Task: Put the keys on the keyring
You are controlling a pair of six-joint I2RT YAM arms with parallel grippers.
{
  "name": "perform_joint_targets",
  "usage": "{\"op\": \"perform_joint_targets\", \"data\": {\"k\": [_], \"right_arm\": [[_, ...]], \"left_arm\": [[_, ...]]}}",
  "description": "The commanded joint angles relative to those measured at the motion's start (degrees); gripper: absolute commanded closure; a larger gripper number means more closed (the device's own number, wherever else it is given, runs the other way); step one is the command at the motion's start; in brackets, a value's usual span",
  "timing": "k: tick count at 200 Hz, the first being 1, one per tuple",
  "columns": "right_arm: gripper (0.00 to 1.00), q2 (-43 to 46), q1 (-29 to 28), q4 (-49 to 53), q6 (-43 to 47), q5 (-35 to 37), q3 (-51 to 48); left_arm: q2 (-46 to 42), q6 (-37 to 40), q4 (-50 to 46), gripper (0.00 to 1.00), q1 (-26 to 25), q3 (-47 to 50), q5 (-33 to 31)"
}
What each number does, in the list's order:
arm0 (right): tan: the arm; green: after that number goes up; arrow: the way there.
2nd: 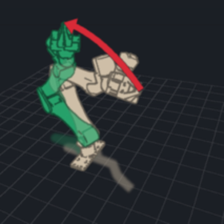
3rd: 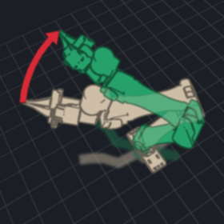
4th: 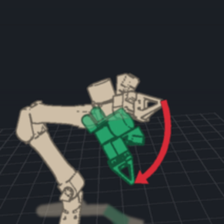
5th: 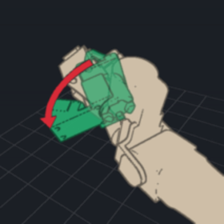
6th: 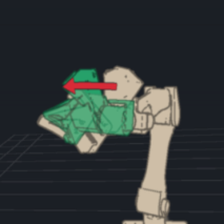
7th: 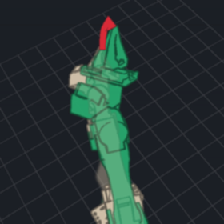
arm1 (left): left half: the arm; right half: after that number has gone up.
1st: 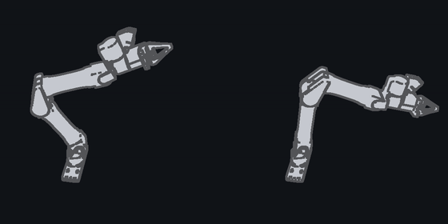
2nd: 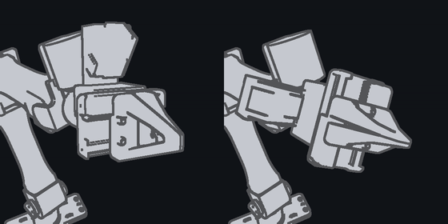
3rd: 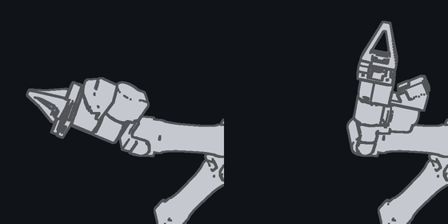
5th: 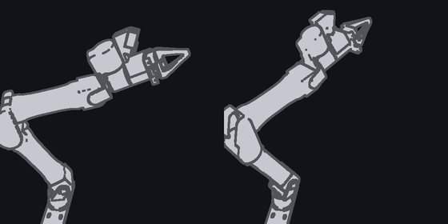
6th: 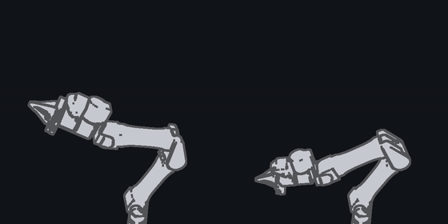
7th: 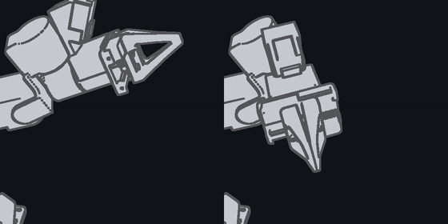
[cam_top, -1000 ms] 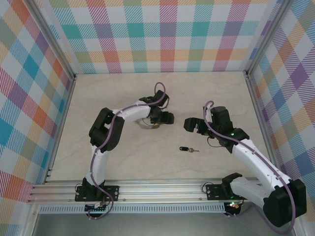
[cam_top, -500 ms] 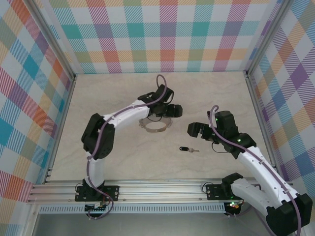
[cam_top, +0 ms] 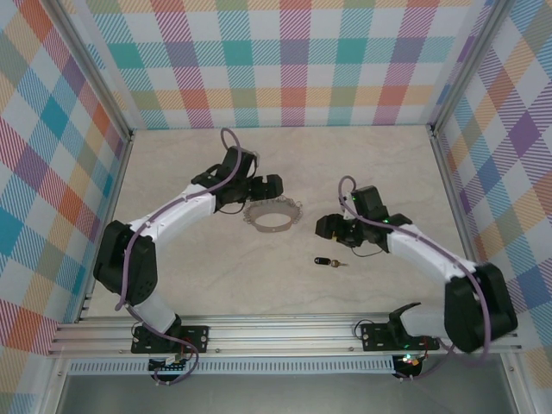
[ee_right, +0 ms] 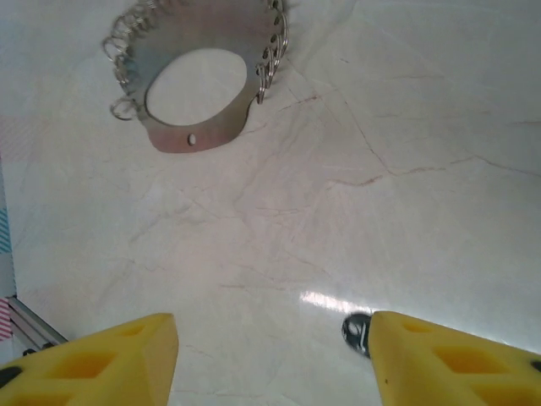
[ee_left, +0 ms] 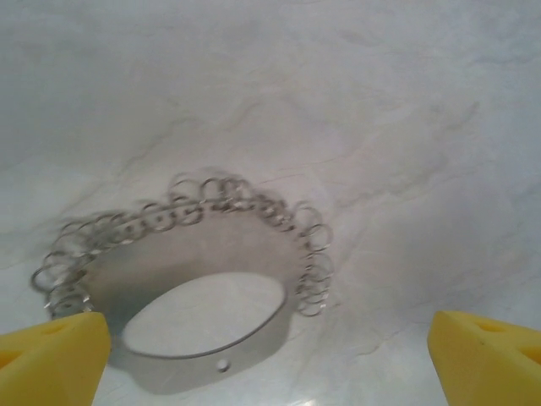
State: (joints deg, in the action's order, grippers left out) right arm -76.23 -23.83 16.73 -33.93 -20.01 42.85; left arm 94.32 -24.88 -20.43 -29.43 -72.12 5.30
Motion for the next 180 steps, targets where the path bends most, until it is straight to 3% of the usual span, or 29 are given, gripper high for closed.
{"op": "perform_joint_targets", "data": {"k": [1,35,86,180], "right_arm": [[0.48,-6.19,-1.07,-6.45,-0.04,-3.26,5.31],[0.56,-16.2,-2.0,-9.13,0.53,-3.48,11.34],[0.59,-26.77,-3.27,-11.67,0.1,-5.67,17.73],[0.62,-30.03,-4.24,-11.31,1.08,-3.67,19.19]], "left_arm": [[-2.65,-1.9,3.48,0.03,2.18,2.89,1.12],[-2.57,-4.08,3.99,0.03,4.75,5.63,3.36],[-2.05,-4.29,5.77,0.03,4.93,5.82,6.04],[-1.6,-3.7,5.72,0.03,5.05,4.81,7.0]]}}
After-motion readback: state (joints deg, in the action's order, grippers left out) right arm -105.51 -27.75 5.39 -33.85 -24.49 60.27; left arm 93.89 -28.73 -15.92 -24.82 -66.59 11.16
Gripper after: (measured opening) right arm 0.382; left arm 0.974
